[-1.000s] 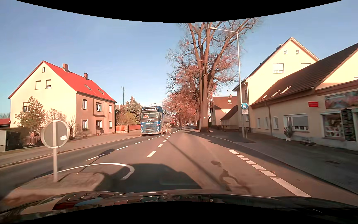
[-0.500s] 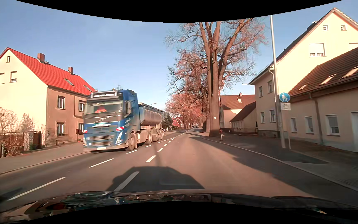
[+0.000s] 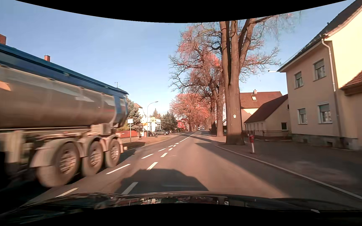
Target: Follow the waypoints while adhering to traffic rules and regulations
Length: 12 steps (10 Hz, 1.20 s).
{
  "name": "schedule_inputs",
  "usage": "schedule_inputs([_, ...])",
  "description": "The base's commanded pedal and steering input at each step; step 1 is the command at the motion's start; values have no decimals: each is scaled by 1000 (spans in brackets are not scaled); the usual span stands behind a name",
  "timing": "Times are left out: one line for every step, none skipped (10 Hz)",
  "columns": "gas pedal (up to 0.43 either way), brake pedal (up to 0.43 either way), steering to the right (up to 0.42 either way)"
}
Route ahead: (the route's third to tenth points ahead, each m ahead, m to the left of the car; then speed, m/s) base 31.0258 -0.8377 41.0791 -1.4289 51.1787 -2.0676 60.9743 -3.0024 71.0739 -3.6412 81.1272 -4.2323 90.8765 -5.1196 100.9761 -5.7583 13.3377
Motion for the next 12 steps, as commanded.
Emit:
schedule_inputs([118, 0, -4])
schedule_inputs([118, 0, 1])
schedule_inputs([118, 0, 5])
schedule_inputs([118, 0, 9])
schedule_inputs([118, 0, 14])
schedule_inputs([118, 0, 18])
schedule_inputs([118, 0, 20])
schedule_inputs([118, 0, 20])
schedule_inputs([110, 0, 20])
schedule_inputs([110, 0, 20])
schedule_inputs([110, 0, 19])
schedule_inputs([110, 0, 17])
